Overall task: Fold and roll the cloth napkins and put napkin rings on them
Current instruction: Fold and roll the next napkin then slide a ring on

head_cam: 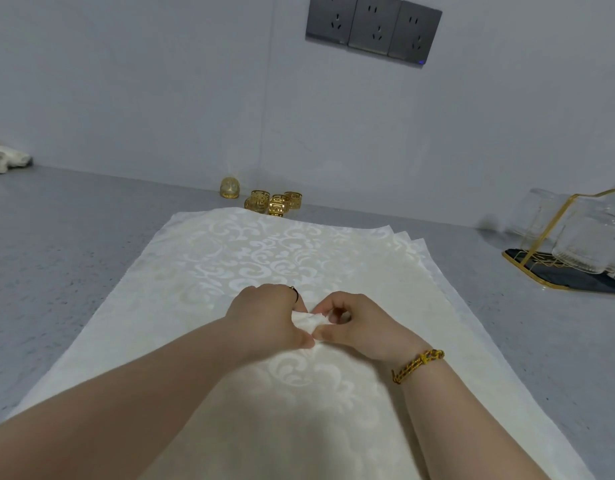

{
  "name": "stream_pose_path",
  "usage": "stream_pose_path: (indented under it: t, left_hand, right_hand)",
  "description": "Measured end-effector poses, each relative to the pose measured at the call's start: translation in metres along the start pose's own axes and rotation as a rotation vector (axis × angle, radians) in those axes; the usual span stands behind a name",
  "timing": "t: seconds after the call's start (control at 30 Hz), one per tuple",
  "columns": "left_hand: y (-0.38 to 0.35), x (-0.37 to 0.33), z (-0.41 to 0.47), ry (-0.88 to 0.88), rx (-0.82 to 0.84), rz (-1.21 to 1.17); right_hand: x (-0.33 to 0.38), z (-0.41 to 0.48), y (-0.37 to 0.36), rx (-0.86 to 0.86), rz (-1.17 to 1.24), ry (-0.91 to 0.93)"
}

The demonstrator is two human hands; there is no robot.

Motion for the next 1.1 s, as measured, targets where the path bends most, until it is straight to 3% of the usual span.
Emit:
stream_pose_path:
  t: [0.2, 0.33, 0.5, 0.63, 0.73, 0.8, 0.9, 1.1]
  left_hand:
    - [0.001, -0.004, -0.005, -0.047, -0.136, 0.006]
    - [0.022, 0.009, -0.001, -0.096, -0.263, -0.03]
    - [0.035, 0.063, 0.013, -0.002, -0.367, -0.099]
    - [0.025, 0.08, 0.017, 0.047, -0.412, -0.164]
    - [0.023, 0.087, 0.025, 0.026, -0.417, -0.22]
    - [0.022, 0.09, 0.029, 0.025, -0.403, -0.253]
    - [0.019, 0.097, 0.034, 0.02, -0.399, -0.256]
    - [0.022, 0.096, 0.038, -0.04, -0.466, -0.179]
  right_hand:
    - [-0.009, -0.004, 0.0, -0.033, 0.179, 0.005]
    - [-0.016, -0.004, 0.006, -0.219, 0.407, -0.012]
    - [-0.019, 0.006, -0.002, -0.318, 0.199, -0.072]
    - [-0.014, 0.031, 0.005, -0.158, -0.04, -0.117]
    - [-0.008, 0.073, 0.023, -0.009, -0.402, -0.124]
    - [-0.009, 0.109, 0.031, 0.002, -0.596, -0.101]
    - [-0.018, 0.167, 0.029, -0.044, -0.704, -0.055]
    - [-0.061, 0.25, 0.014, -0.424, -0.264, -0.274]
Point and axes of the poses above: each hand's wrist, its own z-axis towards the middle knuckle, its own y-axis out of the back of the hand, x = y × z, the point moved 2 cm from there along z, towards the middle knuckle, and after that the axes turned 13 degrees about y, right-handed, at the moved point
